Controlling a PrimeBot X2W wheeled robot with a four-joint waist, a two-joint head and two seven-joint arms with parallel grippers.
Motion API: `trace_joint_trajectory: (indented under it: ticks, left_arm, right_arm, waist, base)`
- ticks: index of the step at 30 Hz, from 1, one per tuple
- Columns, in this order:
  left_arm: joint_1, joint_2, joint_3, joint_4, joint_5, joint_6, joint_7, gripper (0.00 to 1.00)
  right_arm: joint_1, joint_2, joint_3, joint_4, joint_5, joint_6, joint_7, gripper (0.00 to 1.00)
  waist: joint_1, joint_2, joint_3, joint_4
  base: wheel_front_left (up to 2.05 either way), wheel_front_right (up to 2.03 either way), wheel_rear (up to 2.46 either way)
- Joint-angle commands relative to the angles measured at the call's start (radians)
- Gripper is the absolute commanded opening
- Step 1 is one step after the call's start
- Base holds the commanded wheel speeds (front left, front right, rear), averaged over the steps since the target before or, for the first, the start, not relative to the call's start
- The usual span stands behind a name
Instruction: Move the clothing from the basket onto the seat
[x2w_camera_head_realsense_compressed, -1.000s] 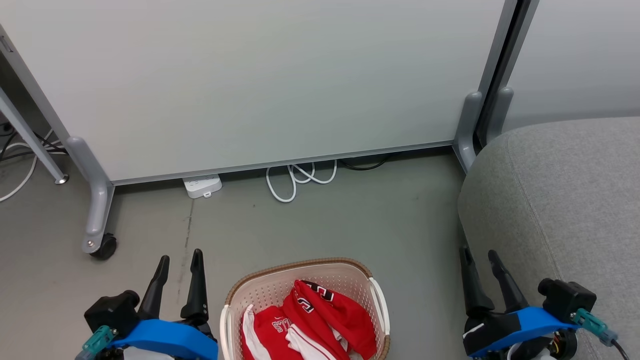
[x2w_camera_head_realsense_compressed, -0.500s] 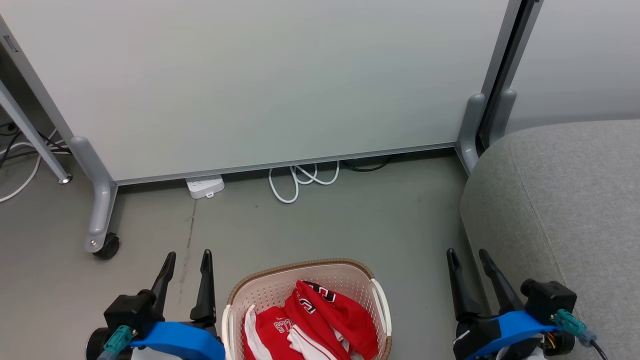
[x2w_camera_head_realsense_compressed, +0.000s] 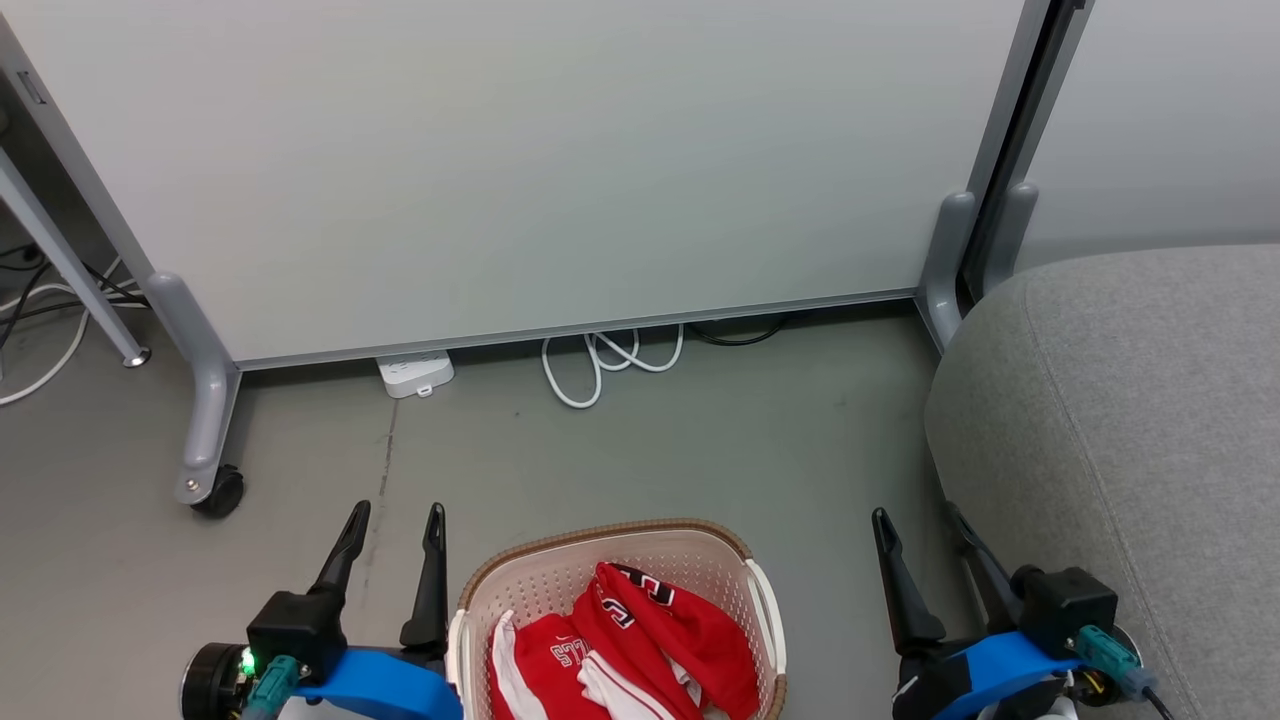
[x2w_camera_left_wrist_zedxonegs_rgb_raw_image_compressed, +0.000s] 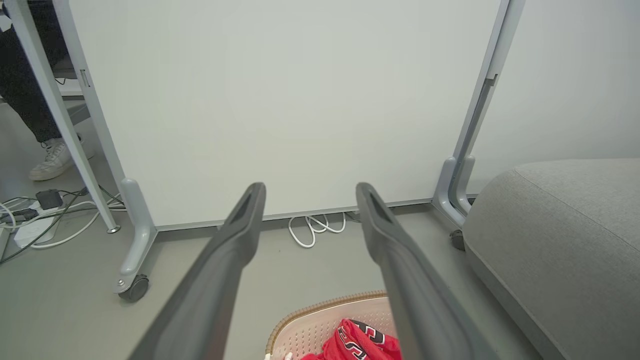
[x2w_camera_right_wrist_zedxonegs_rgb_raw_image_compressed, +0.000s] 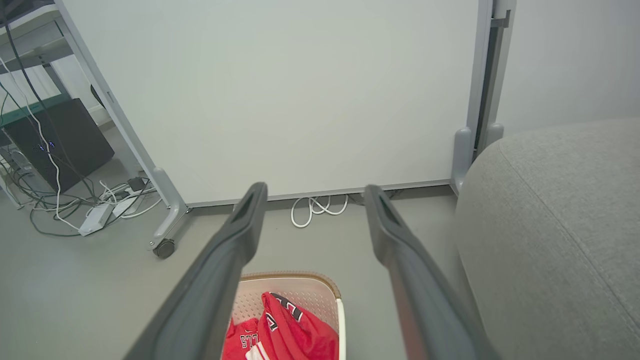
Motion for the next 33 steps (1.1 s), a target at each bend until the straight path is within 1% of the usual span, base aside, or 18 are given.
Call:
trace_joint_trajectory:
  ticks: [1, 19, 33]
  left_arm:
    - [-0.018, 0.007, -0.004, 0.002, 0.027, 0.004, -0.01, 1.0]
    - [-0.014, 0.001, -0.006, 0.032, 0.142, -0.004, -0.044, 1.0]
    - [-0.012, -0.007, 0.012, 0.051, 0.127, -0.021, -0.043, 1.0]
  right_arm:
    - [-0.018, -0.005, 0.004, 0.001, -0.03, 0.0, -0.011, 1.0]
    - [-0.02, -0.005, 0.025, 0.037, -0.156, 0.0, -0.044, 1.0]
    - [-0.021, -0.005, 0.024, 0.05, -0.142, 0.0, -0.043, 1.0]
  waist:
    - [0.0, 0.0, -0.001, 0.002]
    - [0.0, 0.0, -0.003, 0.009]
    - [0.0, 0.0, -0.004, 0.011]
  base:
    - [0.0, 0.0, 0.0]
    - [0.0, 0.0, 0.0]
    - [0.0, 0.0, 0.0]
